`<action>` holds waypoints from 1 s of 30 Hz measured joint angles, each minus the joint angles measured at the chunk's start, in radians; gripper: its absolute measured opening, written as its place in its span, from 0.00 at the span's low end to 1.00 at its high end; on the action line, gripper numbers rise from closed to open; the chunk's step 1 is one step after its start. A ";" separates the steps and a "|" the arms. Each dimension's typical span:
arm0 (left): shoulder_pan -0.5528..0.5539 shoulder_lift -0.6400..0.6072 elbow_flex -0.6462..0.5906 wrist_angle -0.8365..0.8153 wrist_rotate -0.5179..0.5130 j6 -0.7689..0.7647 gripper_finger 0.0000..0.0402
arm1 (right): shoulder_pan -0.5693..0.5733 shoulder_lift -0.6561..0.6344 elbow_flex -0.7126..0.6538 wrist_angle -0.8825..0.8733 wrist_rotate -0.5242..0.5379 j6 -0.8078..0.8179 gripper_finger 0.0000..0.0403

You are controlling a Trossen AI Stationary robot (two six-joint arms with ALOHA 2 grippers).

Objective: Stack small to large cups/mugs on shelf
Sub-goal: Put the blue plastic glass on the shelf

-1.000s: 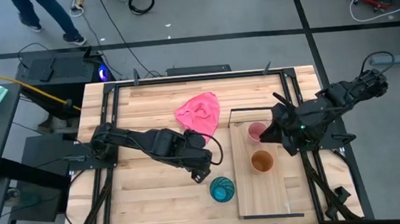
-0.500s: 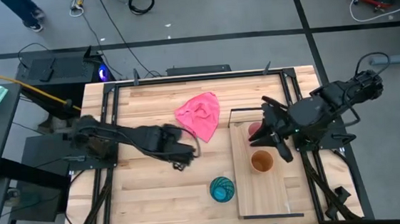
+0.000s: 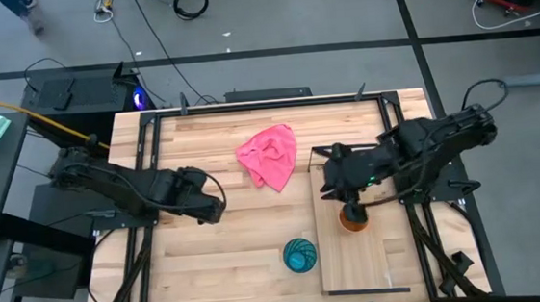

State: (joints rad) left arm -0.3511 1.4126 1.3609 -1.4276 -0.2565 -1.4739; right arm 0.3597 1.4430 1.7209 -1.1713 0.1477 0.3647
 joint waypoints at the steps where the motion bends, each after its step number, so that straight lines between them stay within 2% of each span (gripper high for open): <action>1: 0.000 -0.012 -0.026 0.025 0.000 -0.008 0.05 | -0.001 0.020 0.017 -0.011 -0.008 -0.010 0.21; 7: 0.001 -0.049 -0.164 0.194 0.016 -0.008 0.06 | -0.004 0.128 0.054 -0.018 -0.079 -0.062 0.21; 14: 0.001 -0.046 -0.259 0.297 0.017 -0.034 0.10 | 0.023 0.234 0.054 -0.013 -0.157 -0.055 0.21; 21: 0.001 -0.046 -0.315 0.392 0.016 -0.033 0.09 | 0.073 0.306 0.054 0.004 -0.185 -0.057 0.21; 30: 0.001 -0.046 -0.322 0.414 0.008 -0.024 0.11 | 0.079 0.365 0.054 0.083 -0.186 -0.054 0.25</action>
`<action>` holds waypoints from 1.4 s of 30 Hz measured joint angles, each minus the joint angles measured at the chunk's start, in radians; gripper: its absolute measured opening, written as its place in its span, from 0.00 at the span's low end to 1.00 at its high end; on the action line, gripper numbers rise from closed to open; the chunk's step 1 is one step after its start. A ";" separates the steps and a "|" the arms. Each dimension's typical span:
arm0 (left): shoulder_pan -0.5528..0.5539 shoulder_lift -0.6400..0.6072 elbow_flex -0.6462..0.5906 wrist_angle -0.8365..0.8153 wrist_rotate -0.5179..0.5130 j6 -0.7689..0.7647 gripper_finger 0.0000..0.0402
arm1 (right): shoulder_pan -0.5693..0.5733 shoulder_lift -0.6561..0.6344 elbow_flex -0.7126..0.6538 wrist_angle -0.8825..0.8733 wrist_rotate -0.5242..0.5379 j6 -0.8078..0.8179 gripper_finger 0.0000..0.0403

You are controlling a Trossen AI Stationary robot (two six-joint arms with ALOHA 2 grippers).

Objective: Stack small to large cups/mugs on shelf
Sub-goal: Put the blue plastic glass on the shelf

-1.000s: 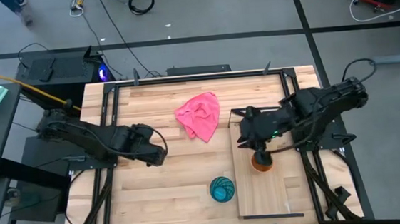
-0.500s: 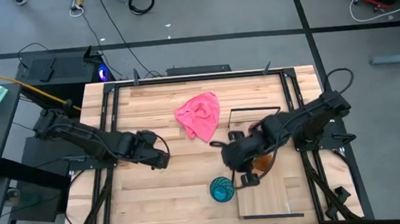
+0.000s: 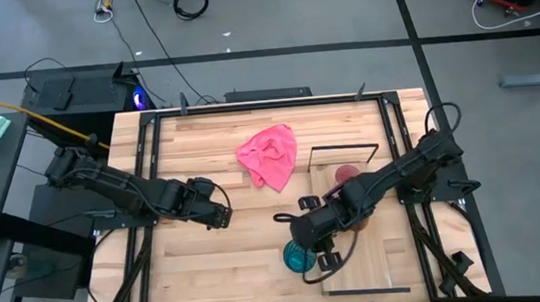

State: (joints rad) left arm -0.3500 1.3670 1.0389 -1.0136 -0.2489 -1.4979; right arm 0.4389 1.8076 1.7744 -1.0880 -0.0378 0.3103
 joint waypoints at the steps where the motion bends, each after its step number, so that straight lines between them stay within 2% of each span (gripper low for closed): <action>1: 0.000 0.000 0.000 0.001 -0.001 0.001 0.11 | -0.005 0.010 0.000 -0.001 0.004 0.000 0.25; 13: 0.000 0.000 0.000 0.007 -0.002 0.002 0.11 | -0.068 0.062 -0.001 -0.002 0.008 -0.025 0.25; 42: 0.000 0.001 0.000 0.018 -0.002 0.028 0.13 | -0.056 0.096 -0.025 0.013 -0.016 -0.012 0.25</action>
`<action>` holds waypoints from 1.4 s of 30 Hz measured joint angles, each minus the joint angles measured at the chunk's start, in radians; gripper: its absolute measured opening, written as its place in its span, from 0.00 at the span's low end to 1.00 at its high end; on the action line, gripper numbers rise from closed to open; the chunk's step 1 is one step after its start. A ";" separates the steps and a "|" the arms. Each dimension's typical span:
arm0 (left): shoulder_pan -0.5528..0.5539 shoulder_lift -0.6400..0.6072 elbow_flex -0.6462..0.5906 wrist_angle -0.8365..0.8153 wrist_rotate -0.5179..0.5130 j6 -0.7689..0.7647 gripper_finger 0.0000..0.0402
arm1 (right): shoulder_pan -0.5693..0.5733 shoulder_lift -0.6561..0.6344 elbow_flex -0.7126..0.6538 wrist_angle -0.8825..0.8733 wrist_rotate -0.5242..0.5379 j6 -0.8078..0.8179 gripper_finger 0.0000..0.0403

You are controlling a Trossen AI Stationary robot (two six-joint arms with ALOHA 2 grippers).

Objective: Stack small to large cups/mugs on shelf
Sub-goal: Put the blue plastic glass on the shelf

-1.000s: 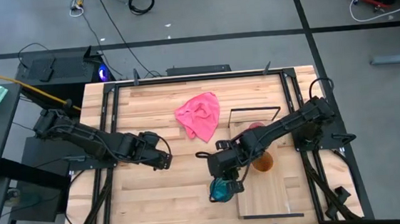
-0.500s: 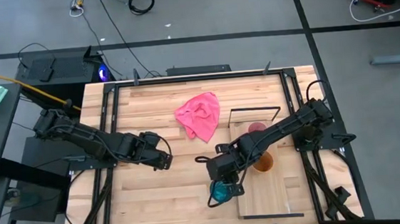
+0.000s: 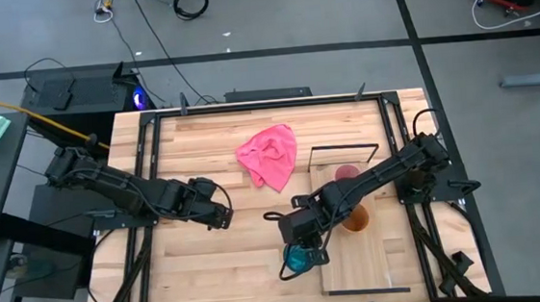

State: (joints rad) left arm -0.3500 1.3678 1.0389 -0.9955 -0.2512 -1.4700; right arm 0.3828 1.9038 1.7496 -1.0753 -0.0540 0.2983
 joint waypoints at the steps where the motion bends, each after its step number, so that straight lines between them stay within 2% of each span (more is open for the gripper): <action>1: 0.000 0.000 0.000 0.000 0.000 0.000 0.13 | 0.000 0.000 -0.008 0.001 0.000 0.008 0.25; 13: 0.000 0.000 0.000 0.000 -0.004 0.000 0.14 | 0.000 0.000 -0.051 0.020 -0.009 0.016 0.24; 17: 0.000 0.000 0.000 0.000 -0.008 -0.001 0.13 | 0.000 0.000 -0.051 0.020 -0.009 0.023 0.17; 22: 0.000 0.000 0.000 0.000 -0.011 -0.001 0.11 | -0.001 0.000 -0.052 0.021 -0.006 0.024 0.04; 30: 0.000 0.000 0.000 0.000 -0.018 -0.003 0.12 | -0.002 0.000 -0.040 0.040 0.024 0.020 0.02; 35: 0.000 0.000 0.000 0.000 -0.028 -0.003 0.11 | -0.009 0.000 0.050 -0.043 0.023 0.008 0.02; 42: 0.000 0.000 0.000 0.005 -0.037 -0.011 0.10 | -0.030 0.000 0.328 -0.266 0.024 -0.038 0.02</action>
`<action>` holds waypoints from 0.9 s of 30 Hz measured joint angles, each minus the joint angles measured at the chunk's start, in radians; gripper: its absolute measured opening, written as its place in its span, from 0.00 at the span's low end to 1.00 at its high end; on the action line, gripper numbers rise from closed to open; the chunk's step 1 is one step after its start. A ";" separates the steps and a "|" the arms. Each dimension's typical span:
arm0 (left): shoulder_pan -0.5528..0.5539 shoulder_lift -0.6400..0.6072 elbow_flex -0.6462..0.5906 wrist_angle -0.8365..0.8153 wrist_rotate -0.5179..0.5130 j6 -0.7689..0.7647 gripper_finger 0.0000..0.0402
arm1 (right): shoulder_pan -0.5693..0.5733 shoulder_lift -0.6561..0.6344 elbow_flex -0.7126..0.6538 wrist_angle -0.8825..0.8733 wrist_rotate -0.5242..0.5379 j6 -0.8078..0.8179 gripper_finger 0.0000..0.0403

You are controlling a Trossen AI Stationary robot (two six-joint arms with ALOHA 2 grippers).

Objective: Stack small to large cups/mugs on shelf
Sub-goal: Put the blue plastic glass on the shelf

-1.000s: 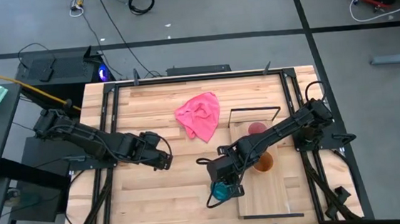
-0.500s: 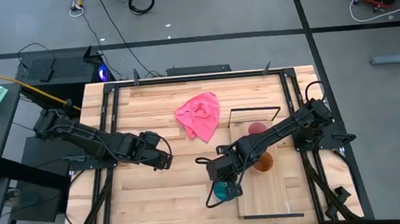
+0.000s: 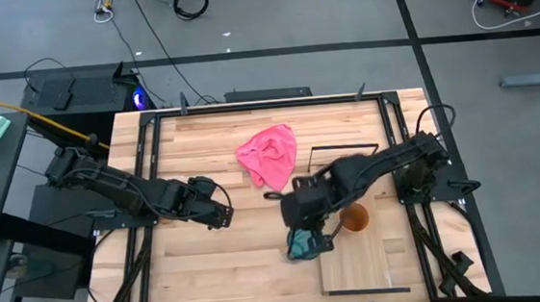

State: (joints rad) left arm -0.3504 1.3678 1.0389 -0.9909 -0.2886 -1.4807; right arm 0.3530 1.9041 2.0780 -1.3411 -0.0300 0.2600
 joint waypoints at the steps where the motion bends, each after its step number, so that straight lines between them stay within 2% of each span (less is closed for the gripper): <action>1: 0.000 0.000 0.000 0.000 0.000 0.000 0.10 | -0.004 0.000 0.046 -0.025 0.003 -0.002 0.02; 7: 0.000 0.000 0.000 0.012 0.000 -0.001 0.11 | -0.018 -0.004 0.277 -0.242 0.083 0.009 0.02; 11: 0.000 0.000 0.000 0.025 0.000 0.000 0.09 | 0.002 -0.079 0.264 -0.234 0.082 0.075 0.02; 16: 0.000 0.000 0.000 0.029 0.000 0.001 0.08 | 0.055 -0.197 0.149 -0.233 0.085 0.167 0.02; 27: 0.000 0.000 0.000 0.037 -0.006 0.011 0.10 | 0.279 -0.461 -0.295 -0.231 0.119 0.516 0.02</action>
State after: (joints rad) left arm -0.3504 1.3678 1.0389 -0.9544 -0.2951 -1.4700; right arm 0.6318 1.4433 1.7826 -1.5726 0.0894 0.7758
